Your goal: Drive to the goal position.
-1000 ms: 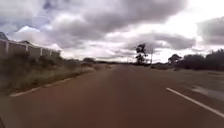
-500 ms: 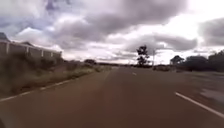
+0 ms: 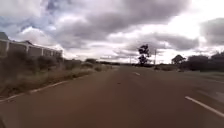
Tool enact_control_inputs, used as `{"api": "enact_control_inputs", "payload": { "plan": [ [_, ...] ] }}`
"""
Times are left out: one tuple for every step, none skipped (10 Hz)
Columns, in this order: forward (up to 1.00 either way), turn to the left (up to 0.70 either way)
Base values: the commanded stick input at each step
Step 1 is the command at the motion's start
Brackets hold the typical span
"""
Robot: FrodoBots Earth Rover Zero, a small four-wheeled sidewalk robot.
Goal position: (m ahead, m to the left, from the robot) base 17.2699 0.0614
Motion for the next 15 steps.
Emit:
{"api": "enact_control_inputs", "payload": {
  "plan": [
    [0.70,0.03],
    [0.70,0.03],
    [0.70,0.03],
    [0.70,0.03],
    [0.70,0.03],
    [0.70,-0.15],
    [0.70,-0.32],
    [0.70,-0.32],
    [0.70,-0.26],
    [0.70,-0.09],
    [0.70,0.03],
    [0.70,0.03],
    [0.70,0.03],
    [0.70,0.03],
    [0.70,0.03]
  ]
}}
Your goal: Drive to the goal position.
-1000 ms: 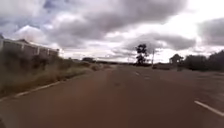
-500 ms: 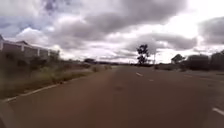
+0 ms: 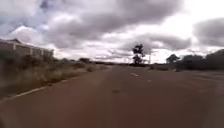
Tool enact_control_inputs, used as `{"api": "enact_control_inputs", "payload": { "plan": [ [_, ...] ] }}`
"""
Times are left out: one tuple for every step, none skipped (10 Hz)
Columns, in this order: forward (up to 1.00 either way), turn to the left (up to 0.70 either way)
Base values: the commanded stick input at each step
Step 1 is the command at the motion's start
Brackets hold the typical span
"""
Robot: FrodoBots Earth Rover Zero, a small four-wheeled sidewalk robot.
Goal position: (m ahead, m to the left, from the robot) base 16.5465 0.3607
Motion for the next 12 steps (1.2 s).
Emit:
{"api": "enact_control_inputs", "payload": {
  "plan": [
    [0.70,0.03],
    [0.70,-0.05],
    [0.70,-0.16],
    [0.70,-0.32],
    [0.70,-0.32],
    [0.70,-0.20],
    [0.70,-0.01],
    [0.70,0.03],
    [0.70,0.03],
    [0.70,0.03],
    [0.70,0.03],
    [0.70,0.03]
  ]
}}
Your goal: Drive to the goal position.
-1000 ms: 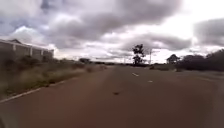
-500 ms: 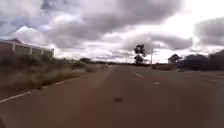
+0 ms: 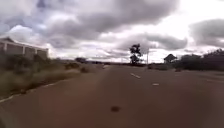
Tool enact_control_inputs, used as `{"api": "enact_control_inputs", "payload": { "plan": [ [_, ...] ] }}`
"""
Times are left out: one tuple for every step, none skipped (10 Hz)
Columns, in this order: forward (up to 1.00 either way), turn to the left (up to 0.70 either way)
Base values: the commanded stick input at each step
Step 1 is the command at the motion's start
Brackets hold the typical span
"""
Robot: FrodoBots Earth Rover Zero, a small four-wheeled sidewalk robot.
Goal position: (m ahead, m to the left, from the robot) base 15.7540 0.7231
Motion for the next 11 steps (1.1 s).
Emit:
{"api": "enact_control_inputs", "payload": {
  "plan": [
    [0.70,0.03],
    [0.70,0.03],
    [0.70,0.03],
    [0.70,0.03],
    [0.70,-0.04],
    [0.70,-0.22],
    [0.70,-0.32],
    [0.70,-0.32],
    [0.70,-0.20],
    [0.70,-0.01],
    [0.70,0.03]
  ]
}}
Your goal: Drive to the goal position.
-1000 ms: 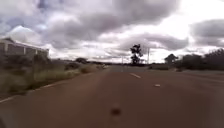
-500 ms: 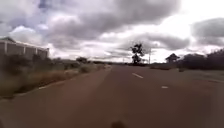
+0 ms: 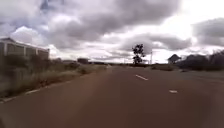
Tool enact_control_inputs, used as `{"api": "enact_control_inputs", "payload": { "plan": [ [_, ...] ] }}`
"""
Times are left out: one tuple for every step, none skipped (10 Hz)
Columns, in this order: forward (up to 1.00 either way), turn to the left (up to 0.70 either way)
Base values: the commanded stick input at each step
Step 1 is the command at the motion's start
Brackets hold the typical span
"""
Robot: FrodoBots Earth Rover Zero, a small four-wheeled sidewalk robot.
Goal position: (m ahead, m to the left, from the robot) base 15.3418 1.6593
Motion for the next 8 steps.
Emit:
{"api": "enact_control_inputs", "payload": {
  "plan": [
    [0.70,0.03],
    [0.70,0.03],
    [0.70,0.03],
    [0.70,0.03],
    [0.70,0.03],
    [0.70,0.03],
    [0.70,0.03],
    [0.70,0.03]
  ]
}}
